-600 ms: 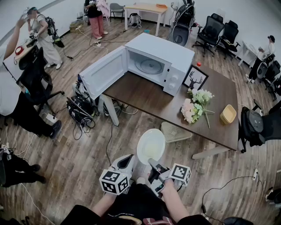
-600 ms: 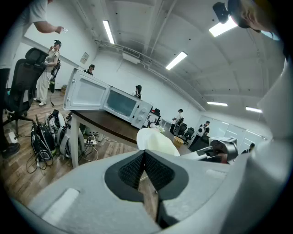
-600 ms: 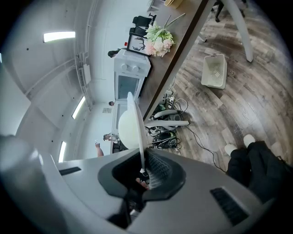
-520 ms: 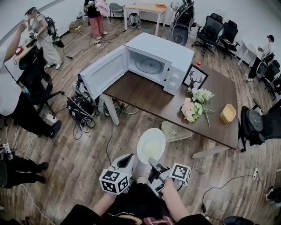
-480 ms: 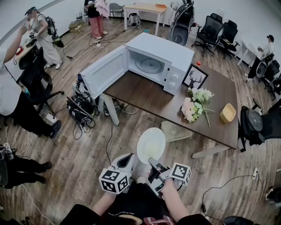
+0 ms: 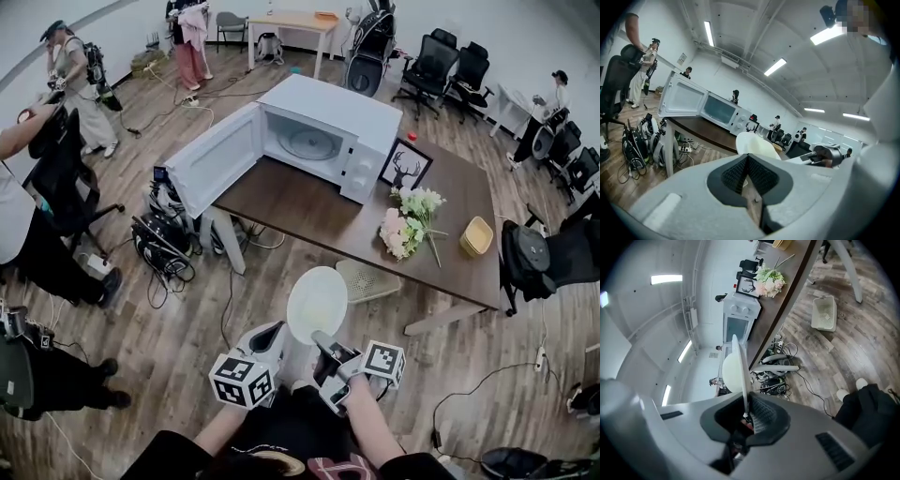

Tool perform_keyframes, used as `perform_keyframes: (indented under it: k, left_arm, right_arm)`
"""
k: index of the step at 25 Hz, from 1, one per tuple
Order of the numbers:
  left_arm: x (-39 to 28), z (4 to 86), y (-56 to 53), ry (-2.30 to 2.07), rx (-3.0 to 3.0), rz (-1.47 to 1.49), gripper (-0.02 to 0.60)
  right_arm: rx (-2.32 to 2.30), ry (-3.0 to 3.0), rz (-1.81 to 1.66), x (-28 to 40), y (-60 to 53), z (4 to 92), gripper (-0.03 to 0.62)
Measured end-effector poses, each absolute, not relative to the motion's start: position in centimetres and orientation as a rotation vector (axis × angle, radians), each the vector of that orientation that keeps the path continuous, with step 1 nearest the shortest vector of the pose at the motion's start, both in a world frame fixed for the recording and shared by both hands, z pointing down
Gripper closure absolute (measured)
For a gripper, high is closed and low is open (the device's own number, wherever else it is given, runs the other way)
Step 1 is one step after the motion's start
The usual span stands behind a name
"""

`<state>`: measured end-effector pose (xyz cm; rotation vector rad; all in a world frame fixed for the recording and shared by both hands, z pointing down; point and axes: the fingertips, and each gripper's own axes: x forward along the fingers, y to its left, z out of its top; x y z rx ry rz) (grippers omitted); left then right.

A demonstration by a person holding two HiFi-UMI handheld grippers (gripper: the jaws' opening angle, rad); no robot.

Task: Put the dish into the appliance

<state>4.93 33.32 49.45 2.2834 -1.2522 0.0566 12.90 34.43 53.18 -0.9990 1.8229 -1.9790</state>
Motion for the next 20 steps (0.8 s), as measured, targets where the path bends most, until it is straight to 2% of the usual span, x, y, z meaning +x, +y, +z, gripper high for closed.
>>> perform_keyframes:
  k: [20]
  left_arm:
    - [0.7,51.0,27.8,-1.228,2.301,0.090,0.572]
  right_arm:
    - [-1.027,1.833,-1.945,9.0,28.0,54.3,0.559]
